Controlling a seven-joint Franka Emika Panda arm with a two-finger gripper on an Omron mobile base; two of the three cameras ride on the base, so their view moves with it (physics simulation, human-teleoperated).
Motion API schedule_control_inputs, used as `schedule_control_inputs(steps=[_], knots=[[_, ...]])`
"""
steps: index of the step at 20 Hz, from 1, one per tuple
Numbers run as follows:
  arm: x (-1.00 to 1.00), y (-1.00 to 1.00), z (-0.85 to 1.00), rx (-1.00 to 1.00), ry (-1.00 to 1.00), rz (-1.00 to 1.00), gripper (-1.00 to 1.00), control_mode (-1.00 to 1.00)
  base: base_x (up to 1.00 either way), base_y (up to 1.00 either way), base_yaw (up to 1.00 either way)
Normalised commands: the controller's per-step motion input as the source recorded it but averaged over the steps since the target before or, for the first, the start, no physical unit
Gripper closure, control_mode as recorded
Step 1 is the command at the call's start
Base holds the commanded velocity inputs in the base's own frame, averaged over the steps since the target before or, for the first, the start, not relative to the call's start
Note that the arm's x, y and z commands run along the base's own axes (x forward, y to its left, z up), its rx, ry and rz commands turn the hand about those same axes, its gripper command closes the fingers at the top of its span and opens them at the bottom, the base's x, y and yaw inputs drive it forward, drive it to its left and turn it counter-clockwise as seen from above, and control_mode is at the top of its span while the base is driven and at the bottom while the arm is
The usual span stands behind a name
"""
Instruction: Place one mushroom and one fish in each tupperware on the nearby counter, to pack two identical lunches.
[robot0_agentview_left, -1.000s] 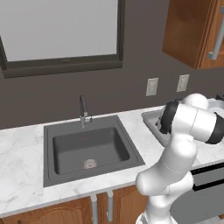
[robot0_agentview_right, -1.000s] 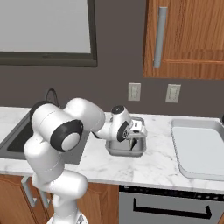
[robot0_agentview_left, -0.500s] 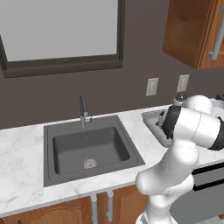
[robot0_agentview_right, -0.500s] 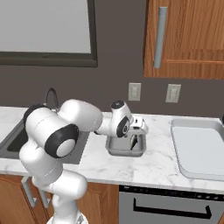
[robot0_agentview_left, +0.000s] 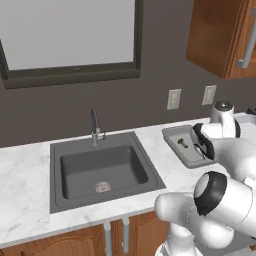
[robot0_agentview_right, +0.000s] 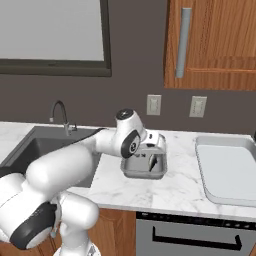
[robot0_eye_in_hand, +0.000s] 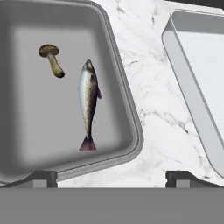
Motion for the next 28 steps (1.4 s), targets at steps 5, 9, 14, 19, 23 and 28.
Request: schedule_control_inputs(steps=[5,9,14,19,23,28], knots=[[-0.77,0.40,0.67,-0.05,-0.06,0.05,-1.00,-1.00,0.00,0.00,0.00],[-0.63,0.43,0.71,-0.07,-0.17,0.17,-1.00,-1.00,0.00,0.00,0.00],[-0.66,0.31,0.65,-0.06,-0.27,0.24,-1.00,-1.00,0.00,0.00,0.00],[-0.63,0.33,0.53,-0.05,-0.31,0.26,-1.00,-1.00,0.00,0.00,0.00],[-0.56,0.37,0.58,-0.05,-0.23,0.23,-1.00,-1.00,0.00,0.00,0.00],[-0.47,0.38,0.74,-0.07,-0.09,0.19,-1.00,-1.00,0.00,0.00,0.00]])
